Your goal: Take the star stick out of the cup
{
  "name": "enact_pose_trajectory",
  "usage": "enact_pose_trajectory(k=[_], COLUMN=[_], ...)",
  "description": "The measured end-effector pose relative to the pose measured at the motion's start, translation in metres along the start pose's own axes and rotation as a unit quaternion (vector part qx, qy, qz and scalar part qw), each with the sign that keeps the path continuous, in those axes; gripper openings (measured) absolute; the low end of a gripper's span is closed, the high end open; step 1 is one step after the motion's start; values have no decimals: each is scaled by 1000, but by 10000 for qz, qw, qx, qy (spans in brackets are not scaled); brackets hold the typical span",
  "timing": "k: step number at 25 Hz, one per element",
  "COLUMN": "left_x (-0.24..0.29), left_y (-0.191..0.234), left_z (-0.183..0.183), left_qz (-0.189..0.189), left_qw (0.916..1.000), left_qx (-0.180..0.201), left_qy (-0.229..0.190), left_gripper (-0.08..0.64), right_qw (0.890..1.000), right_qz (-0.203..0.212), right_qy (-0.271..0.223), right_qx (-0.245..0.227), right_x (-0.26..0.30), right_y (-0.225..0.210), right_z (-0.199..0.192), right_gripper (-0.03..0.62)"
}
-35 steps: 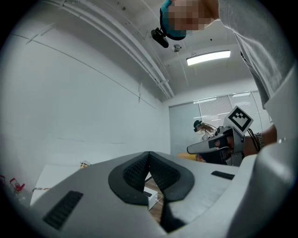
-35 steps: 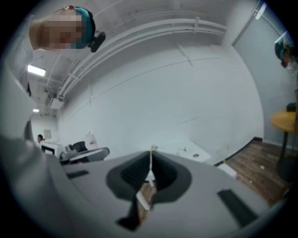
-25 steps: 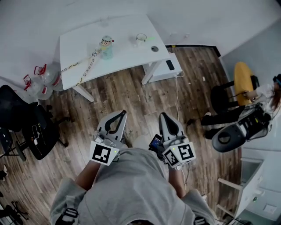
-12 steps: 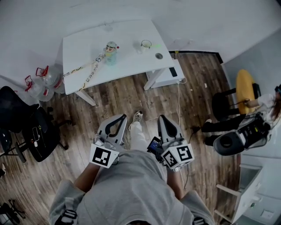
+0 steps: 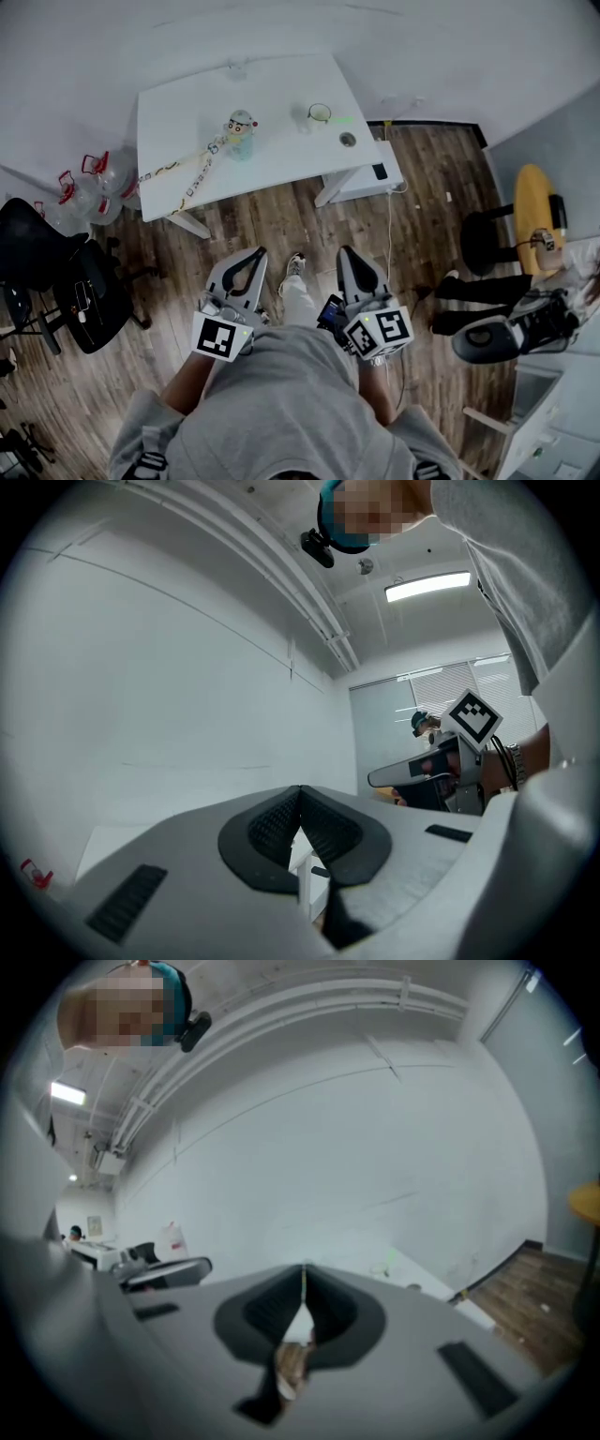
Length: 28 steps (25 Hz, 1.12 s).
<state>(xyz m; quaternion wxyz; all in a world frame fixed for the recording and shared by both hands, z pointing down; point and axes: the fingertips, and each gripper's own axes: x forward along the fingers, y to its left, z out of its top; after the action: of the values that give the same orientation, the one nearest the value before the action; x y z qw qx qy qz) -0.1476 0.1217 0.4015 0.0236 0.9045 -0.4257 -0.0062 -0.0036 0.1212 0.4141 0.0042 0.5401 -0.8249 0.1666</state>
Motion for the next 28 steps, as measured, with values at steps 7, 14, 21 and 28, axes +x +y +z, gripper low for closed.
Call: enact_pose_trajectory(k=[7,14,21,28], left_x=[45,90,146,185], left_y=[11,19,29,32], left_z=[6,16,20,23], left_qz=[144,274,409,510], left_qw=[9998,9994,9987,9982], left_qx=[47,181,289,313], left_qy=[102,71,18,-59], left_gripper=[35,35,35,35], right_qw=[10000,9999,9998,9996], right_qz=[12,68,127,217], right_qy=[39,-67,-75,-44], right_qx=[50,123,122,166], right_x=[33,62,94,118], right_y=[-41,-81,-129,-160], right_z=[17,38,57,65], right_gripper=[35,36,36,37])
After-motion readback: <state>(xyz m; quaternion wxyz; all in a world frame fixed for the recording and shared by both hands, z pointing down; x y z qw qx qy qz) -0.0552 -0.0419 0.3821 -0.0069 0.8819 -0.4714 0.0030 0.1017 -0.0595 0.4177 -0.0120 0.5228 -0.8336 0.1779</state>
